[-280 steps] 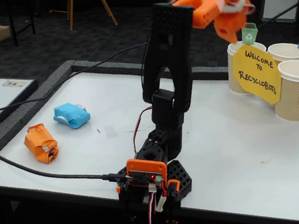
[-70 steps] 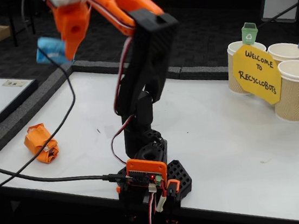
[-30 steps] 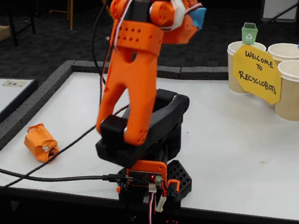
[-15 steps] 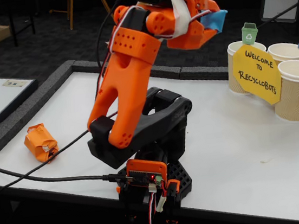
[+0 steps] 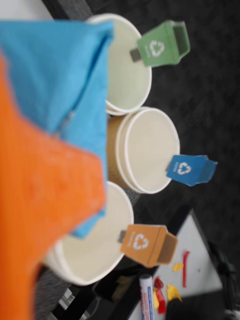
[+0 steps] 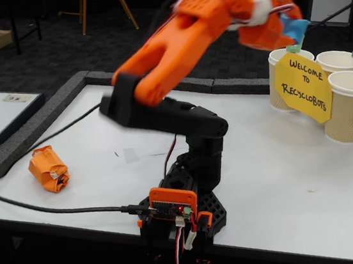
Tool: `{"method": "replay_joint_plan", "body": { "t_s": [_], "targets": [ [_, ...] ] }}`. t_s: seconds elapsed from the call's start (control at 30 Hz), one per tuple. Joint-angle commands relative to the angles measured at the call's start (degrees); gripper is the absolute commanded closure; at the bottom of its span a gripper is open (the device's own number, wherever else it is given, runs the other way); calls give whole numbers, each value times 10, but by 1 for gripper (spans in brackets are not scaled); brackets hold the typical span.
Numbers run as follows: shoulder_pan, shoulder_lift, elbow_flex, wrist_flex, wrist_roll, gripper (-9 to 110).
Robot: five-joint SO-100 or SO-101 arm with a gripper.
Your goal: Sort rubbish by color.
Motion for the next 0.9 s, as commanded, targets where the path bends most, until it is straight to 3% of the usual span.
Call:
{"method": "replay_joint_plan", "body": {
  "t_s": [0.0, 0.23, 0.87],
  "targets": [
    [18, -150, -170, -74, -11, 101],
    [25, -330, -316, -118, -11, 101],
    [25, -580, -491, -194, -11, 101]
  ]
}}
